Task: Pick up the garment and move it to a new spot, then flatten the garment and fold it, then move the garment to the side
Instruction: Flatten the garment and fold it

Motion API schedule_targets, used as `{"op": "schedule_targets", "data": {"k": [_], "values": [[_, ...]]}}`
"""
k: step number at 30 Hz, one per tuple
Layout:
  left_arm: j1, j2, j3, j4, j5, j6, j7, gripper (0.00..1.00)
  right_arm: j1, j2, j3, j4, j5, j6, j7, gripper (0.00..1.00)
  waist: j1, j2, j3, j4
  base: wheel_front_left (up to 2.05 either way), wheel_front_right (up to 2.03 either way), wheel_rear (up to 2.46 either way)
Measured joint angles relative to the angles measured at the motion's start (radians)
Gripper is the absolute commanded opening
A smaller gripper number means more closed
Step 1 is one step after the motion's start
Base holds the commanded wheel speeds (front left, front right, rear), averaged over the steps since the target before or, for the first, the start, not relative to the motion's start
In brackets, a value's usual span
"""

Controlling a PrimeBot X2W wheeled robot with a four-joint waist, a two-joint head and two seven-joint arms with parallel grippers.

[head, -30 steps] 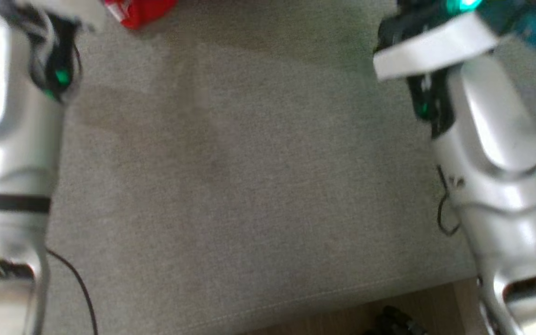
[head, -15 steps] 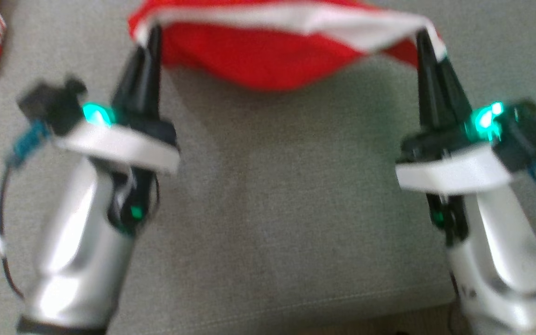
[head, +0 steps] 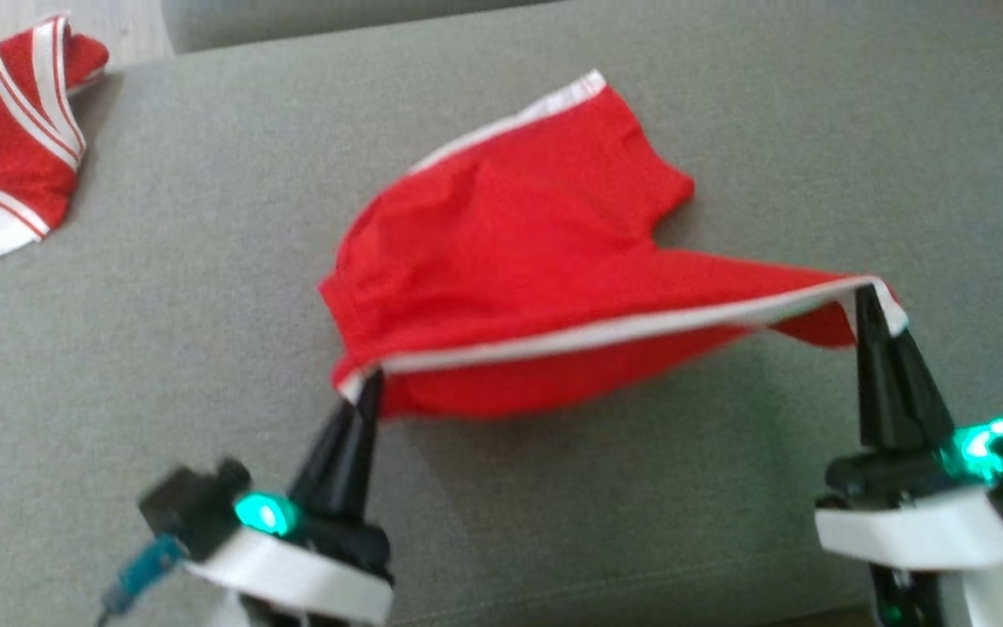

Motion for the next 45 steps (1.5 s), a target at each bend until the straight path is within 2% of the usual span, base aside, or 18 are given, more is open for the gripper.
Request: {"op": "schedule_targets", "data": {"k": [6, 13, 18, 24, 29, 33, 45], "values": [[0.096, -0.012, -0.053, -0.026, -0.021, 0.001, 0.023, 0.0, 0.105, 0.0, -0.019, -0.072, 0.001, 0.0, 0.055, 0.0, 0.0, 0.0, -0.022, 0.008, 0.0, 0.0, 0.0], [0.096, -0.022, -0.098, 0.007, -0.056, 0.001, 0.063, 0.0, 0.104, -0.006, -0.037, -0.012, 0.023, 0.0, 0.067, 0.0, 0.0, 0.0, -0.011, 0.026, 0.0, 0.0, 0.0], [0.057, -0.042, -0.093, 0.059, -0.11, 0.001, 0.075, 0.0, -0.007, -0.048, -0.038, 0.103, 0.037, 0.0, 0.067, 0.0, 0.0, 0.0, 0.009, 0.051, 0.0, 0.0, 0.0], [-0.119, -0.065, -0.076, 0.165, -0.158, 0.014, 0.108, 0.0, -0.233, -0.119, 0.013, 0.269, 0.054, 0.0, 0.102, 0.0, 0.0, 0.0, 0.043, 0.09, 0.0, 0.0, 0.0], [-0.263, -0.085, -0.07, 0.288, -0.218, 0.049, 0.151, 0.0, -0.448, -0.17, 0.09, 0.465, 0.063, 0.0, 0.132, 0.0, 0.0001, 0.0, 0.075, 0.125, 0.0, 0.0, 0.0], [-0.352, -0.089, -0.081, 0.371, -0.268, 0.08, 0.161, 0.0, -0.6, -0.185, 0.151, 0.627, 0.076, 0.0, 0.138, 0.0, 0.0001, 0.0, 0.101, 0.157, 0.0, 0.0, 0.0], [-0.546, -0.094, -0.262, 0.486, -0.416, 0.134, 0.122, 0.0, -0.872, -0.213, 0.251, 0.996, 0.118, 0.0, 0.143, 0.0, 0.0003, 0.0, 0.173, 0.241, 0.0, 0.0, 0.0]]}}
